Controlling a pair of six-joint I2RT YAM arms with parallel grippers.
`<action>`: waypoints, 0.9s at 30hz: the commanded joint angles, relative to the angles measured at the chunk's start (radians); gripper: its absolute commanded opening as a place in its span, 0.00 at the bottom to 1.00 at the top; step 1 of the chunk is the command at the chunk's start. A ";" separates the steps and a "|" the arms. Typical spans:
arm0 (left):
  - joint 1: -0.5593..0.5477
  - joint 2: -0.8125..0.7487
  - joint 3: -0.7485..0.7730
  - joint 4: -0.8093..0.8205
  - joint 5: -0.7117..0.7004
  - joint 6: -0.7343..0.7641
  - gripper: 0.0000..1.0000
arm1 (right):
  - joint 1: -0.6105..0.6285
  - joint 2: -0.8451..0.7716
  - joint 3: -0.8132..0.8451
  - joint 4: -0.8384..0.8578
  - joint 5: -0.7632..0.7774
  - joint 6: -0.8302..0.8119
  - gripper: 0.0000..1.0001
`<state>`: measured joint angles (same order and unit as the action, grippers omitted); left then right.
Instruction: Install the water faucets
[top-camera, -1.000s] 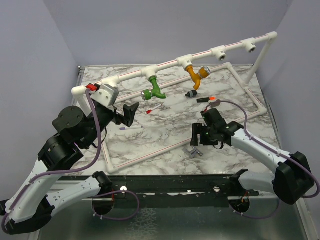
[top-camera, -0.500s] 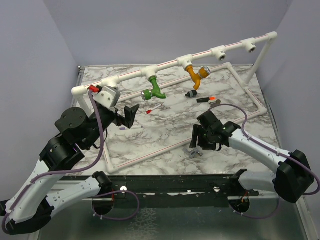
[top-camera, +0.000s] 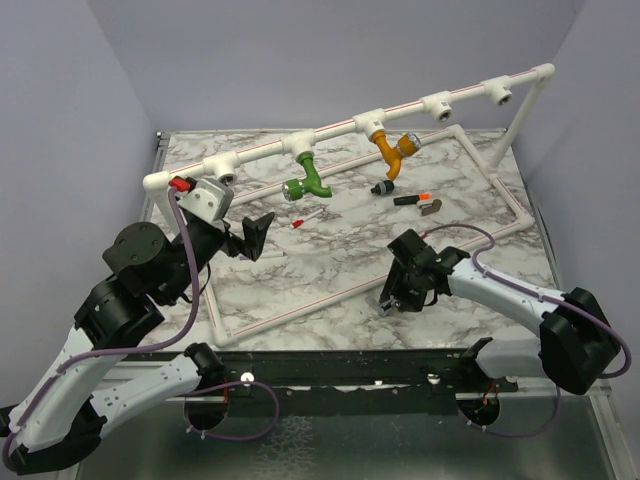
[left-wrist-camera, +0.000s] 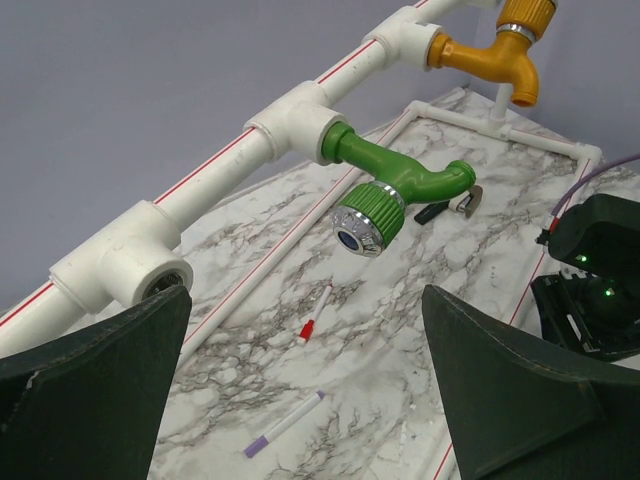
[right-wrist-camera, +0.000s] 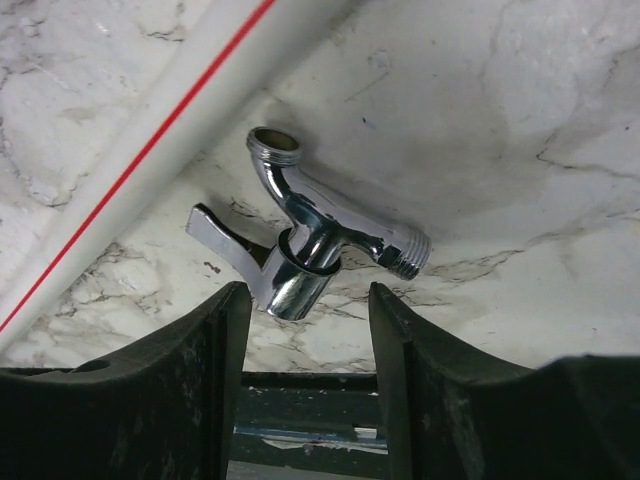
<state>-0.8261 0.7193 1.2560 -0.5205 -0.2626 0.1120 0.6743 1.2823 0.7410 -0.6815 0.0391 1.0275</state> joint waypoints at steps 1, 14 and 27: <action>-0.001 -0.017 -0.016 -0.027 -0.008 -0.013 0.99 | 0.011 0.015 -0.030 0.004 0.015 0.127 0.55; -0.001 -0.035 -0.023 -0.035 -0.006 -0.002 0.99 | 0.014 0.001 -0.095 0.057 0.021 0.263 0.55; -0.006 -0.031 -0.021 -0.038 -0.013 0.000 0.99 | 0.014 0.004 -0.069 0.009 0.180 0.293 0.52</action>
<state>-0.8268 0.6918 1.2446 -0.5495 -0.2626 0.1108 0.6815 1.2881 0.6579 -0.6346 0.1177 1.3018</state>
